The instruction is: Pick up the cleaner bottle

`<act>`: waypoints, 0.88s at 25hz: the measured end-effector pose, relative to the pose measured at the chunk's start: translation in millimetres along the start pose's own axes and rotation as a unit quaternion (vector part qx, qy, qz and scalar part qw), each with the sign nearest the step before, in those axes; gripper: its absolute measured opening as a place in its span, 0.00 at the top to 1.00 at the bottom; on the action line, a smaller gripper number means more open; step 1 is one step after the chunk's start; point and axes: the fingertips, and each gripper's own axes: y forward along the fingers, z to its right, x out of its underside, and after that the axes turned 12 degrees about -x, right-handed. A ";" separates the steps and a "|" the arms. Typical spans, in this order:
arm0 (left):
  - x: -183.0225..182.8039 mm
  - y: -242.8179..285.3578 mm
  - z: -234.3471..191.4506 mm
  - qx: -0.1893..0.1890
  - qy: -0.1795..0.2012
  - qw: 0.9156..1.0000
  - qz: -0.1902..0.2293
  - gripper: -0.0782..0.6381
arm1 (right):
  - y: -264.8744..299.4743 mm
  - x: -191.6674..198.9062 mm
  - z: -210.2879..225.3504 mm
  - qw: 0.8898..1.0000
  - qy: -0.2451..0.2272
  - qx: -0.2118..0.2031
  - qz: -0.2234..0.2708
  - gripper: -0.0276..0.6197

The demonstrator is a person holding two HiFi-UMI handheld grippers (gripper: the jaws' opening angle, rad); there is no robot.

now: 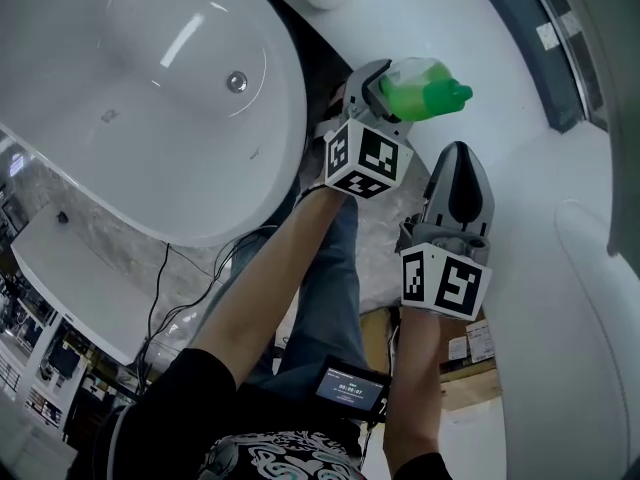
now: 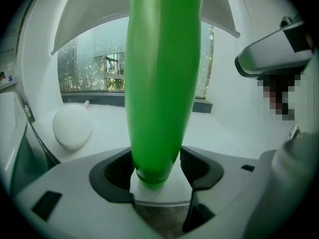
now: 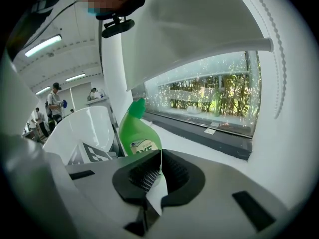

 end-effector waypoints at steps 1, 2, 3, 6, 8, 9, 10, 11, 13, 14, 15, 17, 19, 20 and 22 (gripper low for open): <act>-0.3 1.1 1.4 0.004 0.004 1.000 0.002 0.51 | 0.1 0.4 0.3 1.000 0.001 0.000 0.000 0.91; -0.6 2.5 2.5 0.007 0.010 1.000 0.004 0.51 | -0.1 0.7 0.6 1.000 0.002 -0.001 -0.001 0.91; -0.8 4.1 3.3 0.009 0.015 1.000 0.006 0.51 | -0.4 0.9 1.3 1.000 0.003 0.000 -0.001 0.91; -2.5 9.6 0.9 0.006 0.015 1.000 0.009 0.51 | 0.2 2.2 3.3 1.000 0.002 0.000 -0.002 0.91; -4.6 11.7 -1.3 0.004 0.016 1.000 0.012 0.51 | 1.4 3.6 4.1 1.000 0.002 0.000 -0.002 0.91; -5.2 12.5 -1.3 0.005 0.018 1.000 0.013 0.51 | 1.6 4.3 4.3 1.000 0.002 0.000 -0.002 0.91; -5.5 13.2 -1.0 0.007 0.019 1.000 0.013 0.51 | 1.8 4.8 4.4 1.000 0.003 0.001 -0.002 0.91; -5.7 13.9 -0.7 0.010 0.019 1.000 0.014 0.51 | 2.1 5.3 4.3 1.000 0.004 0.001 -0.002 0.91; -5.8 15.4 0.1 0.015 0.017 1.000 0.016 0.51 | 2.5 6.2 3.6 1.000 0.005 0.001 -0.002 0.91; -5.8 16.1 1.0 0.018 0.017 1.000 0.017 0.51 | 2.5 7.1 3.1 1.000 0.005 0.001 -0.002 0.91; -5.7 16.8 1.9 0.020 0.016 1.000 0.018 0.51 | 2.5 8.1 2.5 1.000 0.005 0.000 -0.002 0.91; -5.4 17.9 2.2 0.023 0.015 0.999 0.020 0.51 | 3.6 10.8 0.8 1.000 0.004 -0.002 -0.003 0.91; -5.4 18.9 1.9 0.024 0.017 0.999 0.021 0.51 | 4.4 13.1 0.2 1.000 0.005 -0.003 -0.004 0.91; -5.6 19.5 2.2 0.025 0.019 0.999 0.022 0.51 | 4.4 13.9 0.3 1.000 0.006 -0.002 -0.004 0.91; -6.4 20.4 3.1 0.028 0.026 0.999 0.024 0.51 | 4.3 15.1 0.0 1.000 0.007 0.000 -0.004 0.91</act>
